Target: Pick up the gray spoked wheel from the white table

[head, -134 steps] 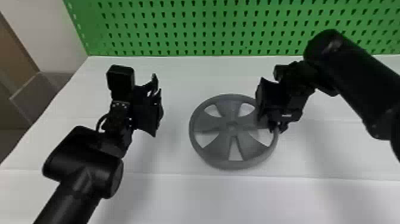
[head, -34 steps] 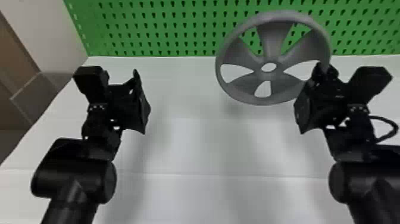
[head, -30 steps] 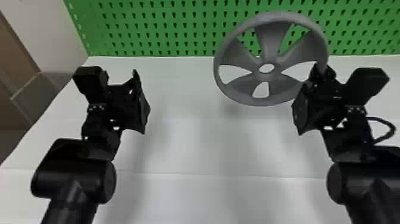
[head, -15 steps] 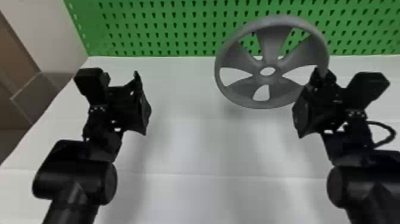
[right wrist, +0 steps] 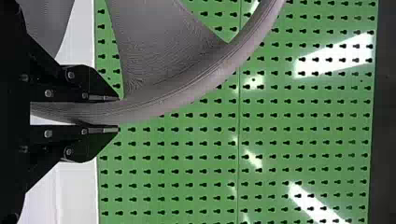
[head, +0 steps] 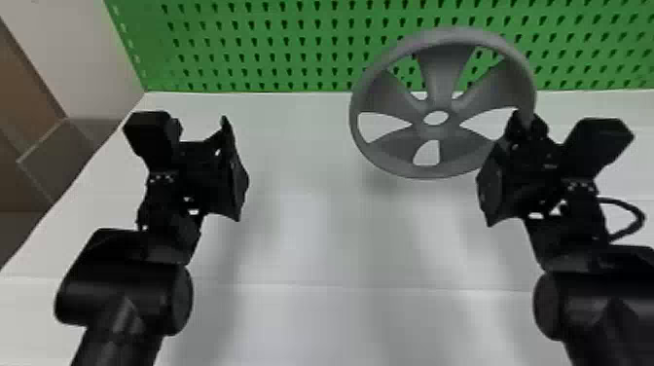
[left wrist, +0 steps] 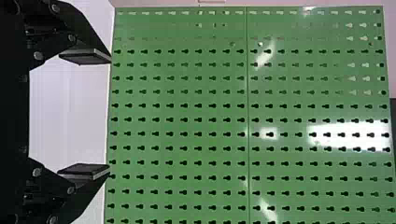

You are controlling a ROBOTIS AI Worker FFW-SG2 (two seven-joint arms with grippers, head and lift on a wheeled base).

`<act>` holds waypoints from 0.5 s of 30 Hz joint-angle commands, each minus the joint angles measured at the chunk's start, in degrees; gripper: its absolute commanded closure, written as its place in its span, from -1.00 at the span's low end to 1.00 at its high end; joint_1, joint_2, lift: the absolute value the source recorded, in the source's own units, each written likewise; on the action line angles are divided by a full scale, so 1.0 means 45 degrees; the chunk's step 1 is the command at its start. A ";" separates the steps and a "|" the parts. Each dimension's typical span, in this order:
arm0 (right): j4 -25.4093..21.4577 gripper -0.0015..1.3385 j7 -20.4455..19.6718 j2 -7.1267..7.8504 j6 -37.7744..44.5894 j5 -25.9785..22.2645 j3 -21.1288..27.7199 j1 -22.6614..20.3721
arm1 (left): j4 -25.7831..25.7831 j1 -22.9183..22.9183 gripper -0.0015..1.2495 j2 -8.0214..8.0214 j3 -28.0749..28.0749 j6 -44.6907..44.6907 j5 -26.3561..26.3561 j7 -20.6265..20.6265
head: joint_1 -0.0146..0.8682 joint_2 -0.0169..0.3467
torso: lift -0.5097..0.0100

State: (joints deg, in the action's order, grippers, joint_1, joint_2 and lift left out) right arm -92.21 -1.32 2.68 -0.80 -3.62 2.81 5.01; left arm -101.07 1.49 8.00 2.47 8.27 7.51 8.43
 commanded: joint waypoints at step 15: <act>0.0002 0.88 0.0000 0.0088 0.0276 -0.0054 -0.0234 -0.0039 | -0.0001 0.0020 -0.32 -0.0019 -0.0042 -0.0100 -0.0068 0.0001 | 0.80 -0.34 | 0.62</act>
State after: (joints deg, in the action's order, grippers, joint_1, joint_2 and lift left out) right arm -92.20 -1.32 3.01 0.13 -3.84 1.93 4.83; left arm -101.07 1.53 7.91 2.30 7.82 7.31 8.43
